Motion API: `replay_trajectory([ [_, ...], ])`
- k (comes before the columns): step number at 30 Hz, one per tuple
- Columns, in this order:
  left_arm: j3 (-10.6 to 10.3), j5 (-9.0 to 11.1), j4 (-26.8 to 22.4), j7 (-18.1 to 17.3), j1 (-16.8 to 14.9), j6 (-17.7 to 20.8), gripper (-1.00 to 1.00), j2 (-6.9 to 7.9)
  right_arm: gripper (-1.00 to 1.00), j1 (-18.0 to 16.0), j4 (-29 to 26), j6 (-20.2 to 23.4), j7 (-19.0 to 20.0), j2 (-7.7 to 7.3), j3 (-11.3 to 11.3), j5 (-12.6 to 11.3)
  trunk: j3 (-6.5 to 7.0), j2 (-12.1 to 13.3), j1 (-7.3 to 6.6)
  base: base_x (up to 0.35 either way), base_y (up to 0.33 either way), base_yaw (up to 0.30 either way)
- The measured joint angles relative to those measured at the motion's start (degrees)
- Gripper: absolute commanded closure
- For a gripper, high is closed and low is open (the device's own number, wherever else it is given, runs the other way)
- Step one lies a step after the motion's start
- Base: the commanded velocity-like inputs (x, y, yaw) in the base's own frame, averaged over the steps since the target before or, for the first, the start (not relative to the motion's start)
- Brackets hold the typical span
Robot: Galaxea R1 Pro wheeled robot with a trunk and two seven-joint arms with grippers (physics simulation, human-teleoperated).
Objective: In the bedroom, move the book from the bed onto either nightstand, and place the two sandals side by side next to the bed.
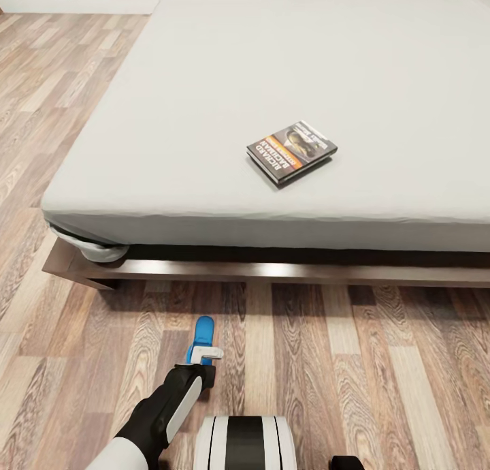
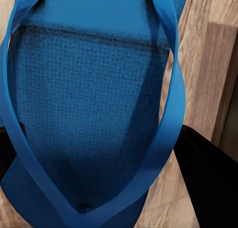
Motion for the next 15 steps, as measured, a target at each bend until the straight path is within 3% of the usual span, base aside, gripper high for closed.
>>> replay_trajectory([
  [5, 0.05, -0.04, -0.47, 0.11, 0.00, 0.03, 1.00, 0.02, 1.00, 0.00, -0.01, 0.00, 0.00, 0.00, 0.00, 0.00, 0.00, 0.00, 0.00, 0.000, 0.000, 0.000],
  [6, 0.06, -0.05, -0.81, 0.14, 0.00, 0.02, -1.00, 0.05, 1.00, 0.00, -0.01, 0.00, 0.00, 0.00, 0.00, 0.01, 0.00, 0.00, 0.00, 0.000, 0.000, 0.000],
  [15, -0.08, -0.12, -2.32, 0.49, 0.08, 0.08, -1.00, 0.02, 1.00, 0.00, -0.01, 0.01, 0.00, 0.00, 0.00, -0.01, 0.00, 0.00, 0.00, 0.000, 0.000, 0.000],
])
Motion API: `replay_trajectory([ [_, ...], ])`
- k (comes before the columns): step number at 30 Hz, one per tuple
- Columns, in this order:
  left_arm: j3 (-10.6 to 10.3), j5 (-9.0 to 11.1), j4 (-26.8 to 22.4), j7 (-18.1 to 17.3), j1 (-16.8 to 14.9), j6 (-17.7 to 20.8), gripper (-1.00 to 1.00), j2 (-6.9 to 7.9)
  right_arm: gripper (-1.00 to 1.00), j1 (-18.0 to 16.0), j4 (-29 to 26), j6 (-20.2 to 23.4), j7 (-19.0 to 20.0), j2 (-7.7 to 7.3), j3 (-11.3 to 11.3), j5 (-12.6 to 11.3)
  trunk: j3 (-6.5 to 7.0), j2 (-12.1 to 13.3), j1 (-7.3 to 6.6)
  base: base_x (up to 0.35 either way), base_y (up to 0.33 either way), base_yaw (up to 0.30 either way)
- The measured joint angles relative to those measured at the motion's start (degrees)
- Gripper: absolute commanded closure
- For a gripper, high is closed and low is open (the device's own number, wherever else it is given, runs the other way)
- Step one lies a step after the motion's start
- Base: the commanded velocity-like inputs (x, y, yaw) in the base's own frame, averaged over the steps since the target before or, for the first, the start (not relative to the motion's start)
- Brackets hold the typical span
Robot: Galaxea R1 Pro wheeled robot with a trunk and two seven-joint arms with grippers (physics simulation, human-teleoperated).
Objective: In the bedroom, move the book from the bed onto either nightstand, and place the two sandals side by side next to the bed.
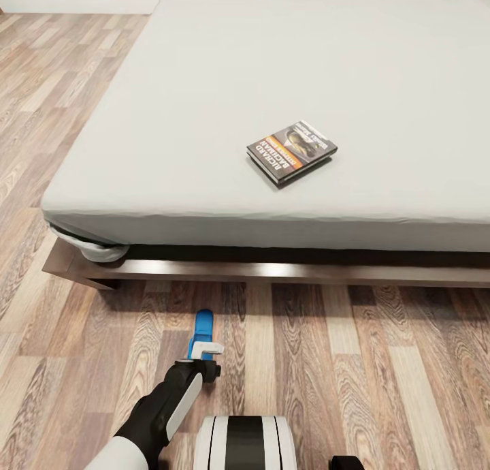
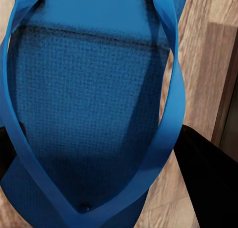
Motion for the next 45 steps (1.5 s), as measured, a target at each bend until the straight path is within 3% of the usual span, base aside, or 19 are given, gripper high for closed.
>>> replay_trajectory([
  [6, 0.00, -0.04, -0.03, 0.01, 0.00, 0.00, -1.00, 0.01, 1.00, 0.00, 0.02, 0.02, 0.00, 0.00, 0.00, 0.00, 0.00, 0.00, 0.00, 0.000, 0.000, 0.000],
  [45, 0.19, -0.05, -0.06, -0.09, 0.00, 0.17, -1.00, 0.09, 1.00, 0.00, -0.08, 0.18, -0.01, 0.52, 0.06, 0.20, 8.64, 0.52, -1.01, 0.000, 0.000, 0.000],
])
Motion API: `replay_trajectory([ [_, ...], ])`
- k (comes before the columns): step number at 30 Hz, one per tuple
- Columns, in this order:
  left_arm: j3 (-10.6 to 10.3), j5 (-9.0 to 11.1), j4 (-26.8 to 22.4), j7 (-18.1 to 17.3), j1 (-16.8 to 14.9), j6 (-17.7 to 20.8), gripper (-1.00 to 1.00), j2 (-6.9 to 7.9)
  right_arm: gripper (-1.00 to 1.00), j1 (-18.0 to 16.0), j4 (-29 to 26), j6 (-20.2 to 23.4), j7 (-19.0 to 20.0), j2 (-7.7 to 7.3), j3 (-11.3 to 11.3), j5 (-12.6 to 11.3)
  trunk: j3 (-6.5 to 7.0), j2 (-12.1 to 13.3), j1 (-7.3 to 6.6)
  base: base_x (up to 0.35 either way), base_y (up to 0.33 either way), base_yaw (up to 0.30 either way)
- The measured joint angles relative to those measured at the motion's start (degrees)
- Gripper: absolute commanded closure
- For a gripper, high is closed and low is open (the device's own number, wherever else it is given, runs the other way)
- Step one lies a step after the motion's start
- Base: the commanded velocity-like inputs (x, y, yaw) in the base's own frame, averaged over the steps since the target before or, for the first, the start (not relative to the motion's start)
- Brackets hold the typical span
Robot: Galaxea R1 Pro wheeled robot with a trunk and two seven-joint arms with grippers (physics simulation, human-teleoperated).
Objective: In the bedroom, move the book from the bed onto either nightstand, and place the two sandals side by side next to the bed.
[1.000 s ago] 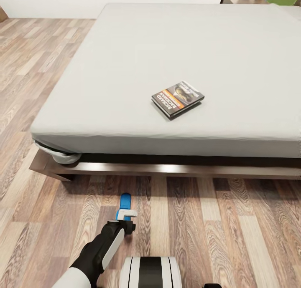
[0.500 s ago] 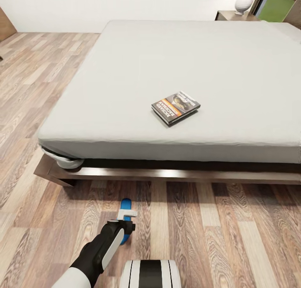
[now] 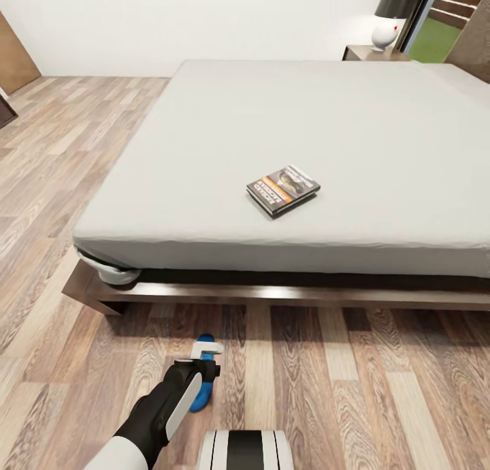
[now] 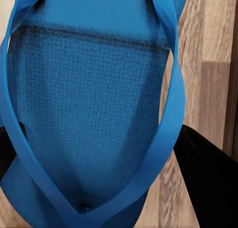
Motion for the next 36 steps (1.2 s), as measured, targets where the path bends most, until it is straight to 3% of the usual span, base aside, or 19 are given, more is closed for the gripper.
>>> replay_trajectory([
  [9, 0.15, 0.04, -0.10, -0.12, -0.02, 0.32, -1.00, -0.05, 1.00, 0.01, -0.17, 1.95, 0.24, -0.14, 0.08, 0.16, 1.99, 0.12, -0.23, 0.000, 0.000, 0.000],
  [11, 0.10, 0.08, -0.14, -0.13, -0.01, 0.47, -1.00, -0.07, 1.00, 0.01, -0.19, 4.52, 0.26, -0.15, 0.11, 0.16, 2.44, 0.15, -0.28, 0.000, 0.000, 0.000],
  [12, 0.00, 0.30, -0.25, -0.19, 0.01, 0.77, -1.00, -0.18, 1.00, 0.06, -0.36, 12.17, 0.27, -0.24, 0.21, 0.23, 2.65, 0.16, -0.31, 0.000, 0.000, 0.000],
  [17, -0.06, 0.46, -0.25, -0.21, 0.00, 0.86, -1.00, -0.18, 1.00, -0.24, -4.26, 20.58, 0.27, -0.34, 0.12, 0.69, 3.77, 0.23, -0.44, 0.000, 0.000, 0.000],
  [21, 0.00, 0.60, -0.24, -0.22, -0.02, 0.87, -1.00, -0.27, 1.00, -0.35, -22.43, 36.93, 0.32, -0.34, 0.24, 2.60, 4.66, 0.28, -0.54, 0.000, 0.000, 0.000],
  [27, 0.01, 0.62, -0.24, -0.22, -0.01, 0.87, -1.00, -0.27, 1.00, -0.40, -43.96, 52.54, 0.41, -0.01, -0.01, 3.92, 6.00, 0.36, -0.70, 0.000, 0.000, 0.000],
  [31, 0.02, 0.62, -0.25, -0.21, 0.00, 0.88, -1.00, -0.27, 1.00, -0.36, -51.27, 59.51, 0.36, 0.09, -0.09, 4.09, 6.88, 0.42, -0.80, 0.000, 0.000, 0.000],
  [35, 0.02, 0.63, -0.25, -0.21, 0.00, 0.88, -1.00, -0.26, 1.00, -0.43, -54.64, 66.16, 0.30, 0.07, -0.20, 4.27, 7.76, 0.47, -0.90, 0.000, 0.000, 0.000],
  [36, 0.12, 0.61, -0.23, -0.22, -0.01, 0.87, -1.00, -0.16, 1.00, -1.72, -57.25, 72.43, 0.30, 0.70, 0.03, 4.24, 7.99, 0.48, -0.93, 0.000, 0.000, 0.000],
])
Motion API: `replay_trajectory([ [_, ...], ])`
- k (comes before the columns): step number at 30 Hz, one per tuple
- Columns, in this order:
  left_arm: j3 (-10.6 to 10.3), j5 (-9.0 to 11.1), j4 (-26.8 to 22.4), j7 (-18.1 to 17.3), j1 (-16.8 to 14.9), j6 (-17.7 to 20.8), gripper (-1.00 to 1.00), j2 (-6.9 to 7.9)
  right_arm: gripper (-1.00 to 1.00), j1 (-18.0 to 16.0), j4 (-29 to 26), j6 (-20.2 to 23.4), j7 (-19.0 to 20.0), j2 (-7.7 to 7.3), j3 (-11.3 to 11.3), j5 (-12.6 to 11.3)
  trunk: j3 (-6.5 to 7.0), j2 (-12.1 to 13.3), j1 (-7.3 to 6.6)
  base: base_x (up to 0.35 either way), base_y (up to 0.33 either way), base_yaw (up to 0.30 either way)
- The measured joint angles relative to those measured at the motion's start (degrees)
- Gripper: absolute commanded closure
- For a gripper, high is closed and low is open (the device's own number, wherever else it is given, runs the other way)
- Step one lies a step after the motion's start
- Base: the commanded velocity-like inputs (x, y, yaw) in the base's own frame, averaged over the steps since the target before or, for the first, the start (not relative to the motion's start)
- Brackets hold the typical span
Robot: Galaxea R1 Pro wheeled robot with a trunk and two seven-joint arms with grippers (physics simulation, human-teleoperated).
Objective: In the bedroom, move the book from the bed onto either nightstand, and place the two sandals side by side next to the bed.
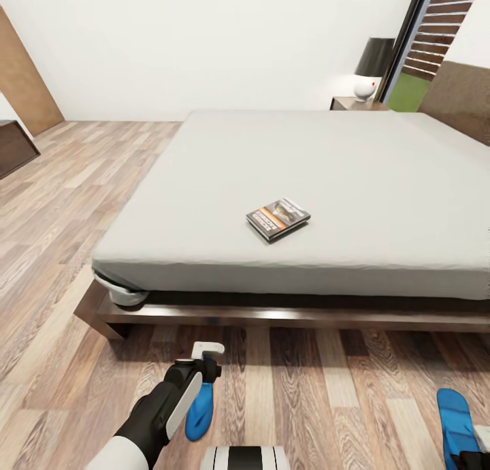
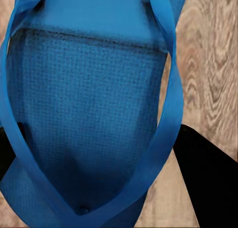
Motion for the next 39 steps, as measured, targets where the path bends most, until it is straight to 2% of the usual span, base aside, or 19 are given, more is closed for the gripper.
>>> replay_trajectory([
  [2, 0.08, 0.01, -0.02, 0.00, 0.01, 0.01, -1.00, 0.07, 1.00, -1.28, -0.68, 2.08, -0.01, 0.83, 0.51, 0.19, 0.44, 0.03, -0.05, 0.000, 0.000, 0.000],
  [8, 0.22, 0.01, -0.01, 0.00, 0.01, 0.00, -1.00, 0.20, 1.00, -6.12, -0.90, 5.69, -1.47, 3.84, 4.91, 0.09, 1.77, 0.11, -0.21, 0.000, 0.000, 0.000],
  [13, 0.25, 0.01, 0.04, 0.00, 0.01, 0.01, -1.00, 0.18, 1.00, -8.29, -0.65, 7.34, -3.12, 6.42, 5.74, 0.23, 2.88, 0.17, -0.33, 0.000, 0.000, 0.000],
  [22, 0.34, 0.01, 0.02, 0.00, 0.01, 0.01, -1.00, 0.17, 1.00, -10.80, 0.77, 7.81, -3.61, 7.45, 6.84, 0.21, 4.87, 0.29, -0.57, 0.000, 0.000, 0.000],
  [24, 0.34, 0.01, 0.00, 0.00, 0.01, 0.01, -1.00, 0.17, 1.00, -12.58, 3.53, 7.70, -4.09, 7.80, 7.35, 0.17, 5.32, 0.32, -0.62, 0.000, 0.000, 0.000],
  [27, 0.34, 0.02, -0.01, 0.00, 0.00, -0.03, -1.00, 0.18, 1.00, -15.87, 9.87, 6.06, -4.45, 9.52, 7.82, 0.16, 5.54, 0.34, -0.64, 0.000, 0.000, 0.000],
  [29, 0.29, 0.01, -0.02, 0.00, 0.01, -0.06, -1.00, 0.17, 1.00, -16.49, 10.91, 5.44, -4.46, 9.84, 7.86, 0.28, 5.54, 0.34, -0.64, 0.000, 0.000, 0.000],
  [36, 0.21, 0.01, -0.02, 0.00, 0.02, -0.06, -1.00, 0.17, 1.00, -16.87, 11.03, 4.68, -4.18, 9.98, 7.91, 0.26, 5.54, 0.34, -0.64, 0.000, 0.000, 0.000],
  [39, 0.17, 0.01, -0.01, 0.00, 0.01, -0.08, -1.00, 0.16, 1.00, -16.93, 8.14, 4.59, -4.13, 10.01, 8.06, 0.13, 5.55, 0.34, -0.65, 0.000, 0.000, 0.000],
])
